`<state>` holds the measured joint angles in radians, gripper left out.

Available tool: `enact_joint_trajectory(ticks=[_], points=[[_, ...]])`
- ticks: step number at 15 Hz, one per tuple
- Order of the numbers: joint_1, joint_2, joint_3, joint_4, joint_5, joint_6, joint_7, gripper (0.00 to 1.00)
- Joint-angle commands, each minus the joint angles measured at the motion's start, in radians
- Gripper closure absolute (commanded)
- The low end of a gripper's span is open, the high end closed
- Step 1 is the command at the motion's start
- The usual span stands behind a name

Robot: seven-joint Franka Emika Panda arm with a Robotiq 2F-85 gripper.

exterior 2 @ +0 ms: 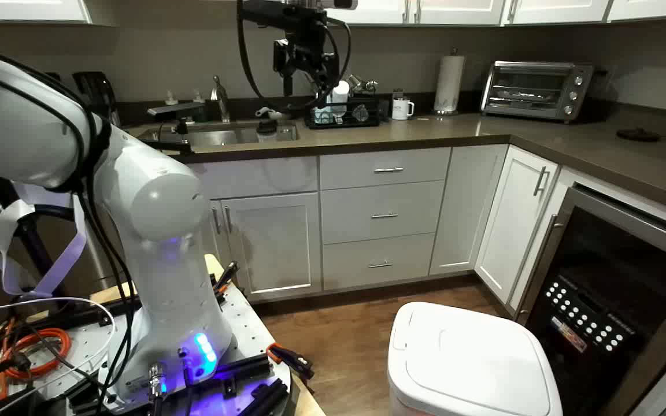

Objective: Press the button to open the lid of the bin

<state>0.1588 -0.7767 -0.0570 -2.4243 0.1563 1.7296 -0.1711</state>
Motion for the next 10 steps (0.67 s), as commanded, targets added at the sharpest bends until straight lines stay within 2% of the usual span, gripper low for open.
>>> enact_joint_trajectory(ticks=[1, 7, 10], points=[[-0.021, 0.002, 0.014, 0.002, 0.011, -0.004, -0.011, 0.00], [-0.021, 0.002, 0.014, 0.002, 0.011, -0.003, -0.011, 0.00], [-0.031, 0.032, 0.011, -0.079, -0.022, 0.107, -0.044, 0.00]])
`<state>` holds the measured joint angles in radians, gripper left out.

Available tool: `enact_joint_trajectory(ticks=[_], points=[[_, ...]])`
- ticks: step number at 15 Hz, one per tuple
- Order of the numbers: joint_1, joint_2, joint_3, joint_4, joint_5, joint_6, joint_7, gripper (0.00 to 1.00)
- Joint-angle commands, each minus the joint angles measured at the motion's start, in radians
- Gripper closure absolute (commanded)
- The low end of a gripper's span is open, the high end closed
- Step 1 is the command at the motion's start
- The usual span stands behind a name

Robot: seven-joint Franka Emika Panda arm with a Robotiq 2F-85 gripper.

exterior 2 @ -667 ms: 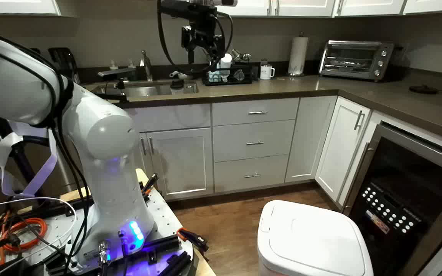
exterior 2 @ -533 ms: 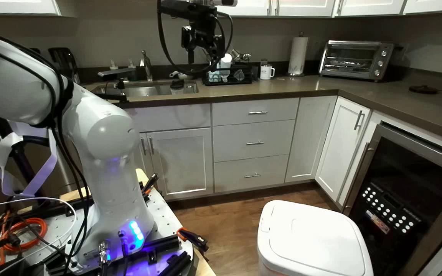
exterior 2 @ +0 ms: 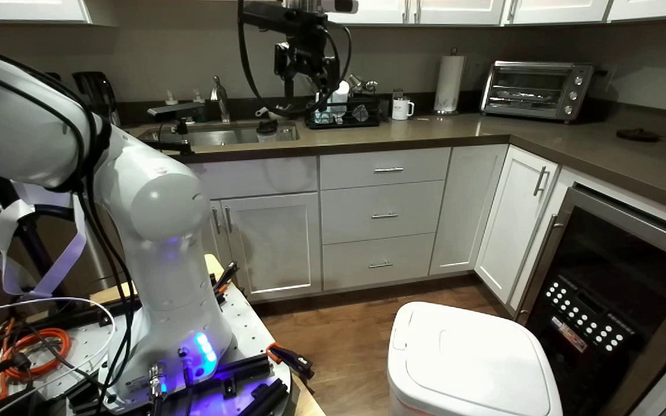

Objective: Press the button to open the lid of the bin

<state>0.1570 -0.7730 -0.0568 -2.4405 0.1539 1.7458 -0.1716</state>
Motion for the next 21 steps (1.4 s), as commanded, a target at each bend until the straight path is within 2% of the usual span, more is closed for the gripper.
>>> enact_joint_trajectory(ticks=[1, 6, 10, 16, 18, 21], points=[[-0.034, 0.048, 0.009, -0.094, -0.033, 0.131, -0.048, 0.00], [-0.063, 0.191, -0.004, -0.246, -0.116, 0.432, -0.102, 0.00], [-0.082, 0.390, -0.049, -0.295, -0.155, 0.655, -0.153, 0.00], [-0.128, 0.776, -0.135, -0.217, -0.101, 0.895, -0.278, 0.00], [-0.160, 0.902, -0.123, -0.169, -0.088, 0.976, -0.285, 0.00], [-0.228, 1.083, -0.068, -0.079, -0.051, 1.067, -0.248, 0.00]])
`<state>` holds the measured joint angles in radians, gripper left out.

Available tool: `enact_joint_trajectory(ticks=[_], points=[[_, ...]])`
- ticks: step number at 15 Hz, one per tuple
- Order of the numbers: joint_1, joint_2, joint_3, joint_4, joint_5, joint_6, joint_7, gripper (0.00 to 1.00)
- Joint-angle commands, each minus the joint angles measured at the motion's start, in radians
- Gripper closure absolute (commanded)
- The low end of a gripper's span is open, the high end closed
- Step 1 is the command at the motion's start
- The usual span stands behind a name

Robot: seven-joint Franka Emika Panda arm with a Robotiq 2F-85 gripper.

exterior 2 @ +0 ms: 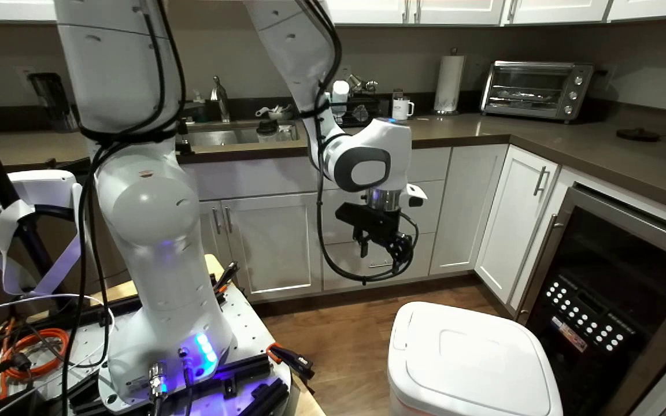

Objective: Press the button to open the lid of the bin

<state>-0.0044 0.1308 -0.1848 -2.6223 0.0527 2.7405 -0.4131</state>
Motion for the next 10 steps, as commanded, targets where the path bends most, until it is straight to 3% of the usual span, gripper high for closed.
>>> enact_joint_trajectory(ticks=[1, 3, 4, 5, 10], points=[[-0.089, 0.237, 0.077, 0.135, 0.041, 0.092, 0.015, 0.00], [-0.128, 0.341, 0.105, 0.200, 0.020, 0.103, 0.050, 0.00], [-0.145, 0.383, 0.114, 0.231, 0.010, 0.101, 0.061, 0.05], [-0.156, 0.424, 0.119, 0.260, 0.000, 0.101, 0.072, 0.26], [-0.187, 0.566, 0.127, 0.377, -0.022, 0.092, 0.108, 0.61]])
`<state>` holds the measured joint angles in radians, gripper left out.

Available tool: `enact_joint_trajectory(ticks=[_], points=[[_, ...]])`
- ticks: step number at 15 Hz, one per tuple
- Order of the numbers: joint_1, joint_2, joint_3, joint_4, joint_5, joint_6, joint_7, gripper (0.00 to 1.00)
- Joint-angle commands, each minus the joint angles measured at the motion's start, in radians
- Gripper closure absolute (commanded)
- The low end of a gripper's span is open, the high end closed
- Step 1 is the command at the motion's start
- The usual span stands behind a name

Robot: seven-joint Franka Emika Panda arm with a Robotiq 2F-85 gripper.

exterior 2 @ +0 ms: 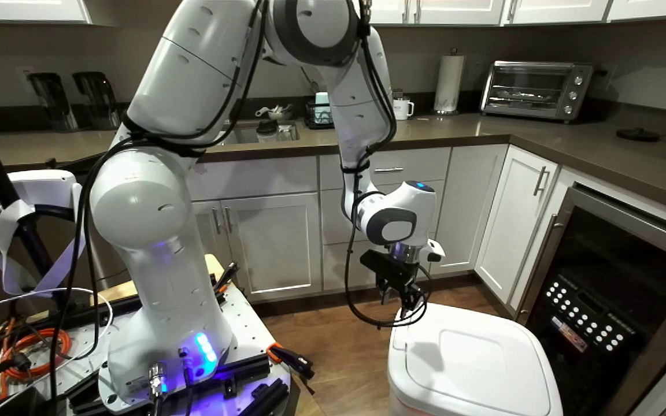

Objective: Press the button to open the lid of the bin

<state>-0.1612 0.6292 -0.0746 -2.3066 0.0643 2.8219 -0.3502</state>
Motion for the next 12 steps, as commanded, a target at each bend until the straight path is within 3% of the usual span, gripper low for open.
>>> enact_joint_trajectory(ticks=[1, 6, 12], points=[[-0.032, 0.085, 0.016, 0.075, -0.037, 0.014, 0.051, 0.66], [-0.017, 0.144, 0.004, 0.109, -0.066, 0.047, 0.067, 0.98], [-0.013, 0.192, -0.003, 0.110, -0.101, 0.106, 0.081, 1.00]])
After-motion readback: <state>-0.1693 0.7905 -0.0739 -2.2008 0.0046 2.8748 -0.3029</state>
